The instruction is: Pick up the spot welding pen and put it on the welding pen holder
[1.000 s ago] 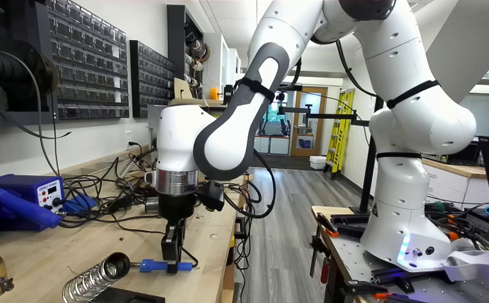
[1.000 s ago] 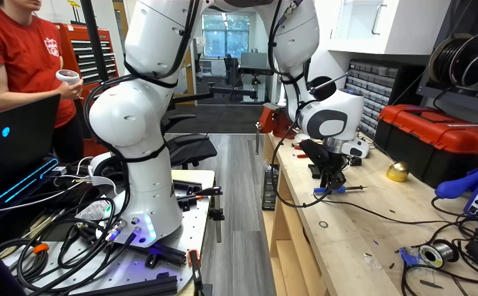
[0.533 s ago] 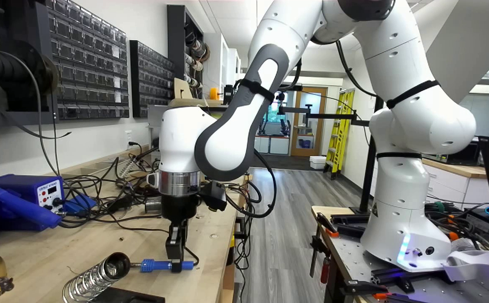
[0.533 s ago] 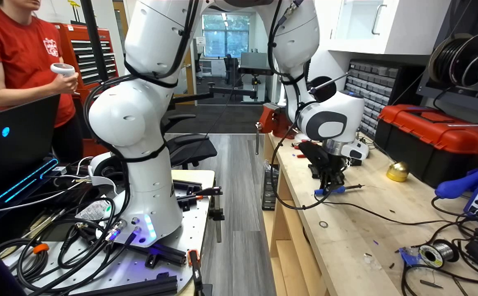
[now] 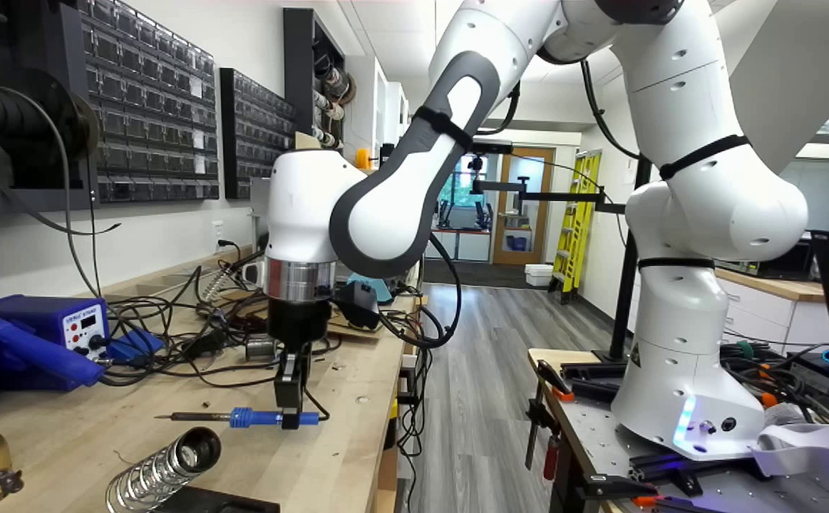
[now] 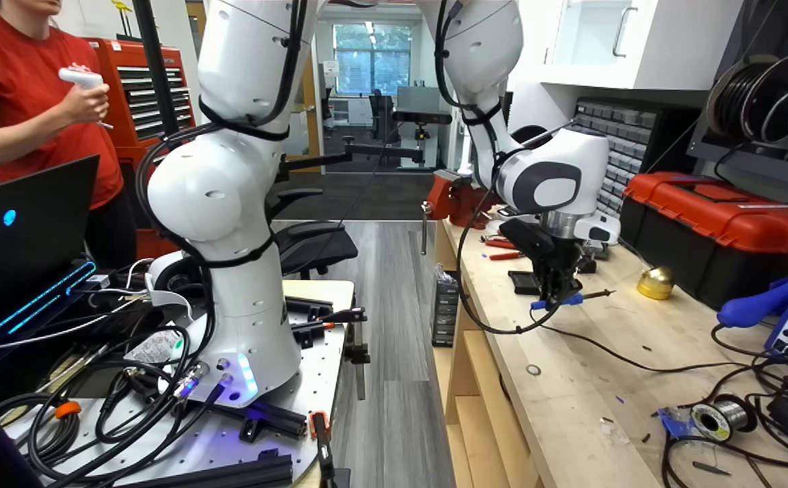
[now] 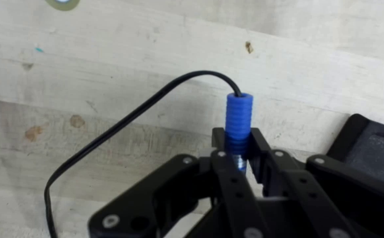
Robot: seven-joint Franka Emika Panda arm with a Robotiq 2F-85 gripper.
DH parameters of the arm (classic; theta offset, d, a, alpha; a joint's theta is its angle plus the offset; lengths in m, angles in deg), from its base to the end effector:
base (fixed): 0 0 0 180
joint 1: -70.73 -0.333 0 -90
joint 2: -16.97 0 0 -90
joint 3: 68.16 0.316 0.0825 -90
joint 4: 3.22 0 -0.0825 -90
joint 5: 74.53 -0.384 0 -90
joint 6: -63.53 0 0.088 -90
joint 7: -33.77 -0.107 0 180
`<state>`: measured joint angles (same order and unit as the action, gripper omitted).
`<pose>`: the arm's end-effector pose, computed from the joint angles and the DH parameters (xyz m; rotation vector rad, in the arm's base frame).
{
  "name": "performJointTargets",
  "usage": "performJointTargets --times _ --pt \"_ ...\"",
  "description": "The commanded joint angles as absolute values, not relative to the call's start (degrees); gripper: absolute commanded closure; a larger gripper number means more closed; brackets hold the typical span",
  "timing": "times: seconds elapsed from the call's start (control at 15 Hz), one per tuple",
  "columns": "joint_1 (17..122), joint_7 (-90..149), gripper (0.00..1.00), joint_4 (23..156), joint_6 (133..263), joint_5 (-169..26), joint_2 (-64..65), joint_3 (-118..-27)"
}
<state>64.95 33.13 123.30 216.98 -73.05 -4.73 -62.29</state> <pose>0.5516 0.1149 0.2157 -3.0873 -0.3187 -0.1404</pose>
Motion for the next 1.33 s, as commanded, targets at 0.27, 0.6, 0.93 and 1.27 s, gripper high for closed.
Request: performJointTargets --times 0.27,0.6,0.93,1.27 --pt "63.7 31.9 0.95 123.5 202.5 -69.1 6.4 -63.1" --pt "63.0 30.8 0.95 120.3 193.4 -68.8 10.5 -62.1" --pt "61.8 29.4 0.95 116.2 183.2 -69.1 12.1 -60.2" --pt "60.8 28.0 0.95 113.9 174.7 -69.6 13.6 -58.8"
